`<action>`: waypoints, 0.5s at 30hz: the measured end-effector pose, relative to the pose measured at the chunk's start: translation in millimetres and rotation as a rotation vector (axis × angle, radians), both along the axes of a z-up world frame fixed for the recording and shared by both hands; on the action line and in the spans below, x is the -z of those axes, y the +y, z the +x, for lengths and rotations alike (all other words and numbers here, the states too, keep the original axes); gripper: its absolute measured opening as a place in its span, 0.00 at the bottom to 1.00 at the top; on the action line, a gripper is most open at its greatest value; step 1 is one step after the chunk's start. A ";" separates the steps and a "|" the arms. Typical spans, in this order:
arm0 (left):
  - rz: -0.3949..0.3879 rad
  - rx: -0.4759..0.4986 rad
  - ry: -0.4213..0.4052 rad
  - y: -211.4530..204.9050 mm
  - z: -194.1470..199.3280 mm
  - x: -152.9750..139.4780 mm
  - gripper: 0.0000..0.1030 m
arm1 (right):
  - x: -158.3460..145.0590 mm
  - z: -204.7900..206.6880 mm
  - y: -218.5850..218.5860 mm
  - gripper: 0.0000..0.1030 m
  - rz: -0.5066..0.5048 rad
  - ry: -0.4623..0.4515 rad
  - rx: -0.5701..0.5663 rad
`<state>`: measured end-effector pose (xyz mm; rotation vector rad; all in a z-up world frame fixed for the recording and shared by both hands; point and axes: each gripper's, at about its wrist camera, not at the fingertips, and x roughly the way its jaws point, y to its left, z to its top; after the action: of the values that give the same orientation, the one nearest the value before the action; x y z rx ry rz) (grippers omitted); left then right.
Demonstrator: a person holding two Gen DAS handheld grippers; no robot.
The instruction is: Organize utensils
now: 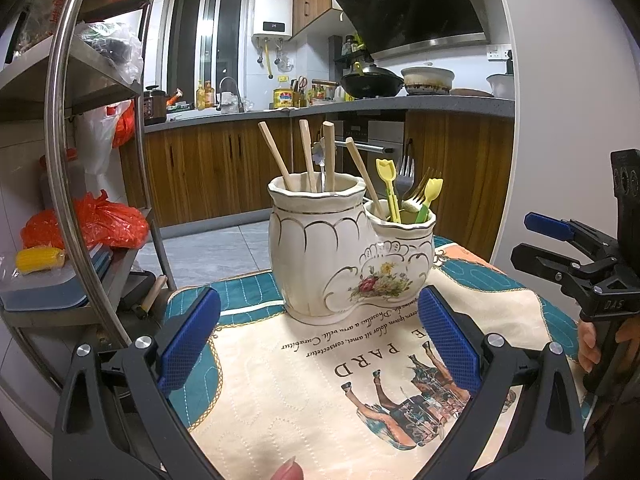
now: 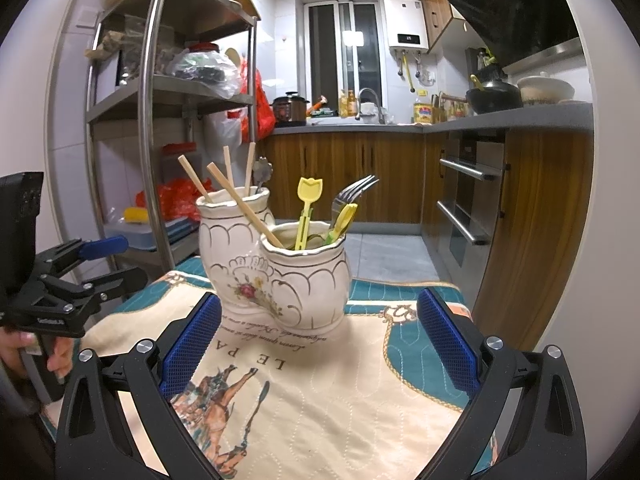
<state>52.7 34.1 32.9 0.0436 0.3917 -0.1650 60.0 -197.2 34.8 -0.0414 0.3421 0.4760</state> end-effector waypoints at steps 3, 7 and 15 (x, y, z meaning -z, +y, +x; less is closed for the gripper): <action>0.000 0.000 0.000 -0.1 0.0 0.0 0.95 | -0.3 -0.8 0.2 0.95 -0.001 -0.003 0.000; 0.000 0.000 0.000 -0.2 0.1 0.0 0.95 | 0.2 0.0 -0.1 0.95 -0.001 -0.001 0.000; -0.002 -0.001 -0.006 0.7 -0.2 0.0 0.95 | 0.3 -0.1 -0.2 0.95 0.000 -0.002 0.000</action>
<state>52.5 34.8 32.8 0.0421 0.3855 -0.1645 59.9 -197.4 34.5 -0.0421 0.3406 0.4761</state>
